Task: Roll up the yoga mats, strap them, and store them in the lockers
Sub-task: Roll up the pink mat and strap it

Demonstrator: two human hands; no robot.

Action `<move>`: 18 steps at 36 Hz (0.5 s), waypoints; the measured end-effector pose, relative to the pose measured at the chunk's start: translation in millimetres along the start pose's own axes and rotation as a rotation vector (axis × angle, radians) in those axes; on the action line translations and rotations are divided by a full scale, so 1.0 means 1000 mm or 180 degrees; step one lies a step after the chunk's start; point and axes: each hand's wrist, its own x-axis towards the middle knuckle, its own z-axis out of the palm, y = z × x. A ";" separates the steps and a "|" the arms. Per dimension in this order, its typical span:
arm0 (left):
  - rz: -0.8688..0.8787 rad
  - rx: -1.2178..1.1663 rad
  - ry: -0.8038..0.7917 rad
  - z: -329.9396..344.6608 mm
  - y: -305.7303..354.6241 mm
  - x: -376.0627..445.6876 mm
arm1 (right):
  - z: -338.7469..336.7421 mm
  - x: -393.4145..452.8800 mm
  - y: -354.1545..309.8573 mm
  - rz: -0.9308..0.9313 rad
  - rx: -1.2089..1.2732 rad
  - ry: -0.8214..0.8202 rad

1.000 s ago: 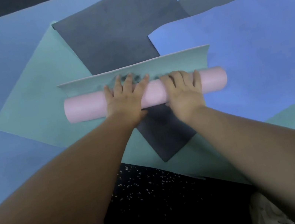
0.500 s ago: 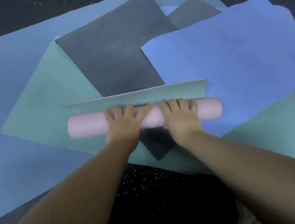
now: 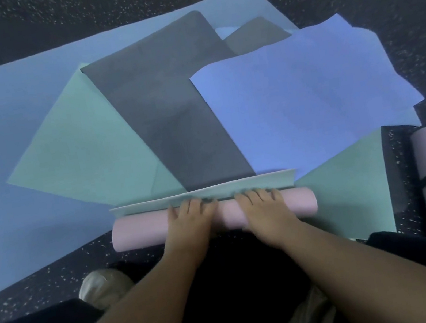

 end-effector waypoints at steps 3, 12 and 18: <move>0.0011 0.0117 0.0297 0.000 -0.001 -0.001 | 0.003 -0.005 -0.010 0.0086 0.0060 0.0281; -0.0434 -0.0257 -0.0709 -0.013 -0.008 0.014 | 0.031 -0.017 -0.031 0.0352 0.0287 0.0809; 0.0123 -0.0039 0.0156 -0.011 -0.017 0.016 | 0.016 0.006 -0.019 0.0333 0.0346 0.0440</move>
